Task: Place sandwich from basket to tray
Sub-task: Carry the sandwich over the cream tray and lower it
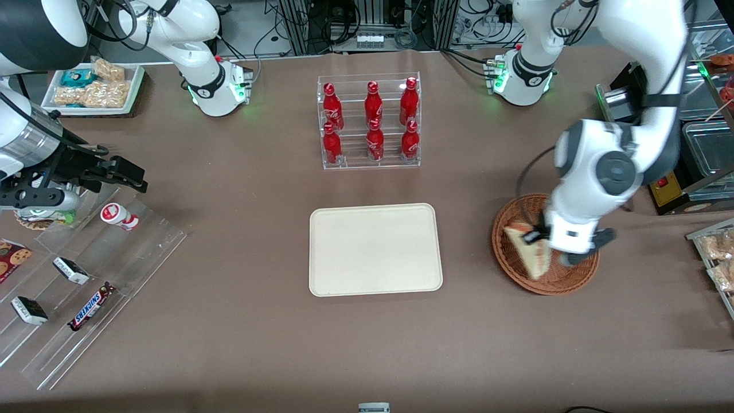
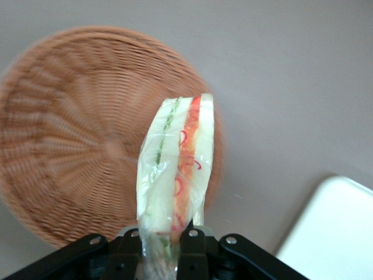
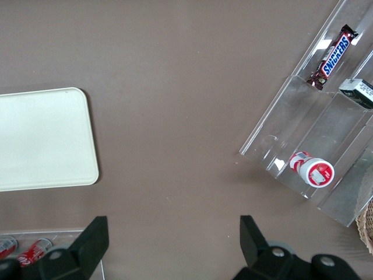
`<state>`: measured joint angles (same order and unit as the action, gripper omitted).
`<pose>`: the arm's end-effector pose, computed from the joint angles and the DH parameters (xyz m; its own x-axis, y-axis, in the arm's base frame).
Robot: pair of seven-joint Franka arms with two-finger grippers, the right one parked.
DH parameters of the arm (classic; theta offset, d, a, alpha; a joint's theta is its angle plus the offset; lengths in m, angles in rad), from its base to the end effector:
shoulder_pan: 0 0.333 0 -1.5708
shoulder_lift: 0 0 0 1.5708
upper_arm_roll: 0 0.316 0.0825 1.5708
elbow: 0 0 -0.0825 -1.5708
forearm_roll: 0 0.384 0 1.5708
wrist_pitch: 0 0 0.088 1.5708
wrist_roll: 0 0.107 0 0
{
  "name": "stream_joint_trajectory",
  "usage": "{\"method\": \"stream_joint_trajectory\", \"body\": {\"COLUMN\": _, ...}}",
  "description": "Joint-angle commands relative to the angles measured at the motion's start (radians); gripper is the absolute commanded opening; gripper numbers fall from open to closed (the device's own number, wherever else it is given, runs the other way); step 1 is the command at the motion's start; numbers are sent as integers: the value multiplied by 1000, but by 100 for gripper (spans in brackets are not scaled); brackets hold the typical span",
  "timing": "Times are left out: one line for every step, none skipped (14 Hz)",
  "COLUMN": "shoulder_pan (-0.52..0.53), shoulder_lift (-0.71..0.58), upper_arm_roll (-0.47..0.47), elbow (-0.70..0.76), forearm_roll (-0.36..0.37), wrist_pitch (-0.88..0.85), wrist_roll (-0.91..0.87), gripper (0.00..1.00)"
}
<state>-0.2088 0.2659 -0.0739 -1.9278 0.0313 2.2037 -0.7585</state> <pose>0.5883 -0.1677 0.3535 0.8959 0.4440 0.0120 0.4440 -0.8960 0.0031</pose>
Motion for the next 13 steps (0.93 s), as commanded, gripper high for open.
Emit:
{"method": "stream_joint_trajectory", "body": {"shoulder_pan": -133, "shoulder_lift": 148, "upper_arm_roll": 8, "elbow": 179, "forearm_roll": -5, "wrist_pitch": -9, "wrist_roll": 11, "gripper": 2}}
{"method": "stream_joint_trajectory", "body": {"shoulder_pan": -177, "shoulder_lift": 186, "upper_arm_roll": 8, "elbow": 222, "forearm_roll": -2, "wrist_pitch": -7, "wrist_roll": 11, "gripper": 2}}
{"method": "stream_joint_trajectory", "body": {"shoulder_pan": -231, "shoulder_lift": 226, "upper_arm_roll": 8, "elbow": 268, "forearm_roll": -4, "wrist_pitch": -4, "wrist_roll": 4, "gripper": 2}}
{"method": "stream_joint_trajectory", "body": {"shoulder_pan": -274, "shoulder_lift": 261, "upper_arm_roll": 8, "elbow": 301, "forearm_roll": -5, "wrist_pitch": 1, "wrist_roll": -8, "gripper": 2}}
{"method": "stream_joint_trajectory", "body": {"shoulder_pan": -323, "shoulder_lift": 300, "upper_arm_roll": 9, "elbow": 350, "forearm_roll": -2, "wrist_pitch": 19, "wrist_roll": -21, "gripper": 2}}
{"method": "stream_joint_trajectory", "body": {"shoulder_pan": -361, "shoulder_lift": 338, "upper_arm_roll": 11, "elbow": 389, "forearm_roll": 4, "wrist_pitch": 39, "wrist_roll": -54, "gripper": 2}}
{"method": "stream_joint_trajectory", "body": {"shoulder_pan": -391, "shoulder_lift": 370, "upper_arm_roll": 13, "elbow": 418, "forearm_roll": 9, "wrist_pitch": 57, "wrist_roll": -77, "gripper": 2}}
{"method": "stream_joint_trajectory", "body": {"shoulder_pan": -427, "shoulder_lift": 404, "upper_arm_roll": 17, "elbow": 449, "forearm_roll": 19, "wrist_pitch": 74, "wrist_roll": -99, "gripper": 2}}
{"method": "stream_joint_trajectory", "body": {"shoulder_pan": -457, "shoulder_lift": 435, "upper_arm_roll": 19, "elbow": 472, "forearm_roll": 39, "wrist_pitch": 91, "wrist_roll": -125, "gripper": 2}}
{"method": "stream_joint_trajectory", "body": {"shoulder_pan": -474, "shoulder_lift": 453, "upper_arm_roll": 19, "elbow": 477, "forearm_roll": 65, "wrist_pitch": 111, "wrist_roll": -140, "gripper": 2}}
{"method": "stream_joint_trajectory", "body": {"shoulder_pan": -494, "shoulder_lift": 466, "upper_arm_roll": 19, "elbow": 477, "forearm_roll": 91, "wrist_pitch": 129, "wrist_roll": -151, "gripper": 2}}
{"method": "stream_joint_trajectory", "body": {"shoulder_pan": -510, "shoulder_lift": 483, "upper_arm_roll": 19, "elbow": 475, "forearm_roll": 105, "wrist_pitch": 148, "wrist_roll": -162, "gripper": 2}}
{"method": "stream_joint_trajectory", "body": {"shoulder_pan": -518, "shoulder_lift": 495, "upper_arm_roll": 20, "elbow": 477, "forearm_roll": 117, "wrist_pitch": 163, "wrist_roll": -176, "gripper": 2}}
